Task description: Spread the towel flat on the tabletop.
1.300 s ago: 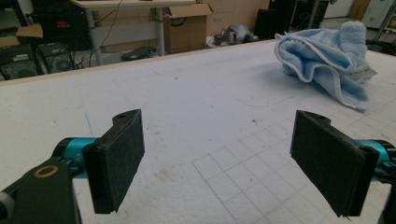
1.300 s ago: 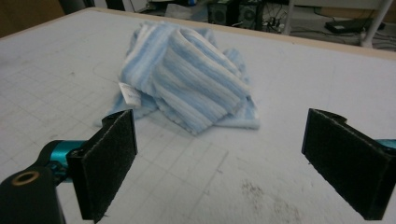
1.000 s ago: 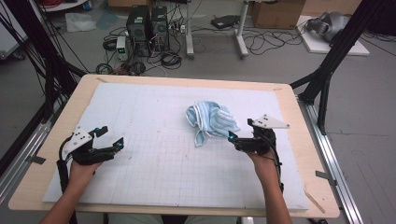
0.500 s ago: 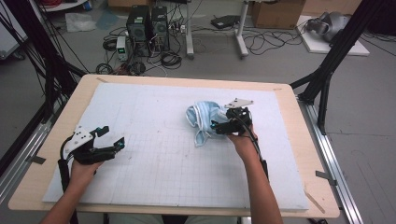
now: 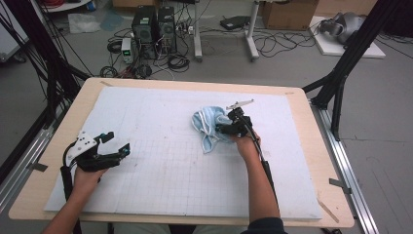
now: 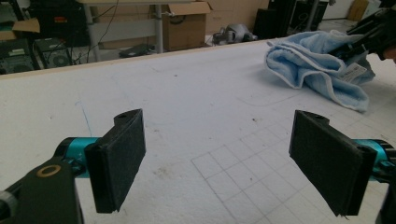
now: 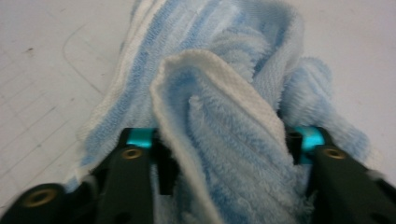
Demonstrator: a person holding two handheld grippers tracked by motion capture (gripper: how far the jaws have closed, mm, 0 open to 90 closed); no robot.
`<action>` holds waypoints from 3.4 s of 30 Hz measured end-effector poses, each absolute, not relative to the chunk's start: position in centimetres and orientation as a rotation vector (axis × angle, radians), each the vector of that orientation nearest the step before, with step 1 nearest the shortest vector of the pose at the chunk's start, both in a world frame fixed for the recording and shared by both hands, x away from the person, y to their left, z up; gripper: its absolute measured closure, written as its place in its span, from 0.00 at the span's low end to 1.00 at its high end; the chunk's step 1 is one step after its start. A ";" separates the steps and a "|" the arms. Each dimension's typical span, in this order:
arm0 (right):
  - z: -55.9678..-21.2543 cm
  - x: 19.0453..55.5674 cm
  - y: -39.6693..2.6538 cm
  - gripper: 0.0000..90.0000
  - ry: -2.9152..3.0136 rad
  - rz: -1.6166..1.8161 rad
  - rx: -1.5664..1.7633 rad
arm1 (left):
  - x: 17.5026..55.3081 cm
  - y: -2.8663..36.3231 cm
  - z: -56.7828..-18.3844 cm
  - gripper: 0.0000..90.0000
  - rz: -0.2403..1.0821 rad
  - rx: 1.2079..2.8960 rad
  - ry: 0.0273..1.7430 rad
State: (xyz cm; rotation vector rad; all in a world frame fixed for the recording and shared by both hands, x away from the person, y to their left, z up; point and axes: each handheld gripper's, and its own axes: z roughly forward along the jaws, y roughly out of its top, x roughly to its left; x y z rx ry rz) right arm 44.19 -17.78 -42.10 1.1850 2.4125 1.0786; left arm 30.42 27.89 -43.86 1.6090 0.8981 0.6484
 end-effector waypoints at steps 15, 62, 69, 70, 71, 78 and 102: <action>-41.7 40.6 -13.9 0.76 2.652 1.269 1.043 | 30.5 28.2 -43.8 0.21 0.653 1.591 0.912; -35.1 44.9 -15.3 0.41 2.182 1.215 1.079 | 30.6 28.7 -43.8 0.21 0.653 1.576 0.928; -37.9 40.9 -15.9 0.50 2.338 1.167 1.017 | 30.6 28.5 -43.8 0.21 0.653 1.579 0.924; -38.6 40.6 -15.8 0.50 2.362 1.159 1.015 | 30.6 28.5 -43.8 0.21 0.651 1.578 0.924; -39.4 40.3 -15.5 0.50 2.385 1.143 1.021 | 30.6 28.4 -43.8 0.22 0.649 1.578 0.923; -43.7 41.2 -13.4 0.35 2.401 0.951 1.050 | 30.7 28.3 -43.8 0.22 0.649 1.584 0.919; -43.4 34.2 -8.9 0.80 2.752 1.407 0.905 | 30.7 28.7 -43.7 0.22 0.655 1.576 0.930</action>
